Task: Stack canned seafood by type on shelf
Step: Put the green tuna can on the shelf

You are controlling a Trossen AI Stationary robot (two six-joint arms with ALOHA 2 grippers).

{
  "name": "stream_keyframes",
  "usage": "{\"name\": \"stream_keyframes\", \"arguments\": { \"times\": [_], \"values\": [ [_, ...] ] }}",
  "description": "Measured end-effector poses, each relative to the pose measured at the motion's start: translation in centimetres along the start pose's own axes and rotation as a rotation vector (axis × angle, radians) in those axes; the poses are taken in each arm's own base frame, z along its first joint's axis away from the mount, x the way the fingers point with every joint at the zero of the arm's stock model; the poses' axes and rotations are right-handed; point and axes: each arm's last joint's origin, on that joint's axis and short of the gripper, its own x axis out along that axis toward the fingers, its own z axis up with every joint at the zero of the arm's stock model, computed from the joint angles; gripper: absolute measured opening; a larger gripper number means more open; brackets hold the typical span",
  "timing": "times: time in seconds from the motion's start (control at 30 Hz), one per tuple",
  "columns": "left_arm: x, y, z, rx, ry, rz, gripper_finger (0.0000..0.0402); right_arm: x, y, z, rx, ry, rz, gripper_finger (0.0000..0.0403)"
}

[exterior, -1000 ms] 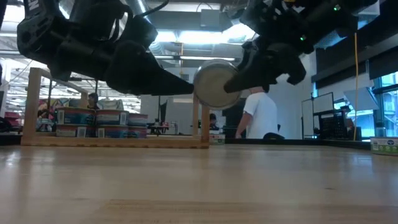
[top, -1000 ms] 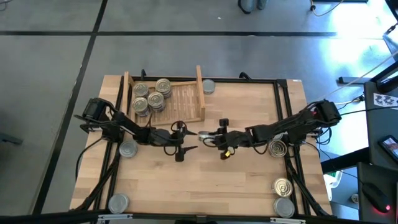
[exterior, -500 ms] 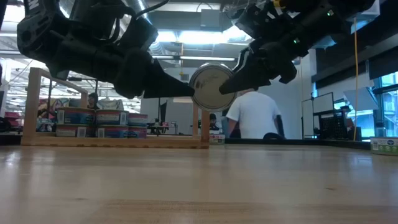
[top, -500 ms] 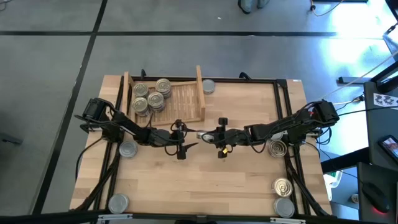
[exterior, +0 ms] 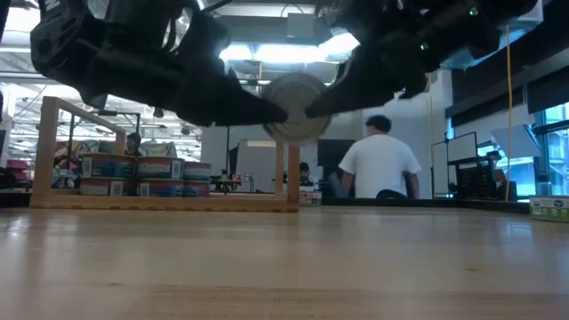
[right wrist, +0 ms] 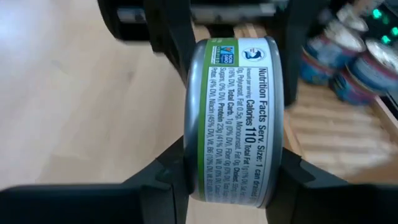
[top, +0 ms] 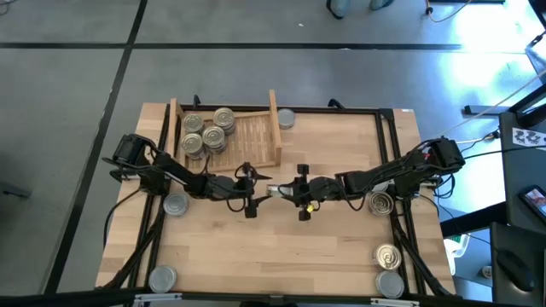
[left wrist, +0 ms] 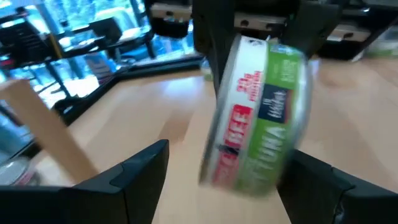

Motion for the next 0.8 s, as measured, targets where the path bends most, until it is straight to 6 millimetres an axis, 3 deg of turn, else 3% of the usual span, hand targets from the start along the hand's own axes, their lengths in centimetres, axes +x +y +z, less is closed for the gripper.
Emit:
{"name": "stream_keyframes", "arguments": {
  "times": [0.2, 0.37, 0.43, 0.57, 0.7, 0.8],
  "values": [
    [0.4, -0.3, 0.7, -0.006, -0.021, -0.062, 0.0258, 0.0, 0.0, 0.3, -0.008, -0.034, 0.02, 0.0137],
    [0.7, -0.4, 1.2, -0.013, -0.041, -0.087, 0.017, 0.0, 0.0, 0.5, -0.002, -0.054, 0.01, 0.0138],
    [0.8, -0.5, 1.4, -0.009, -0.047, -0.101, 0.0128, 0.0, 0.0, 0.5, 0.001, -0.055, 0.007, 0.0164],
    [0.5, -0.6, 1.8, 0.057, -0.004, -0.082, 0.0124, -0.9, -0.1, 0.8, -0.01, -0.037, 0.011, 0.0253],
    [-1.2, -0.3, 4.1, 0.122, 0.076, 0.003, 0.0124, -4.0, -0.3, 1.9, -0.022, -0.013, 0.005, 0.0314],
    [-3.2, 0.8, 6.2, 0.163, 0.174, 0.114, 0.0124, -6.2, -0.5, 2.1, -0.019, 0.024, -0.008, 0.0336]
  ]
}}
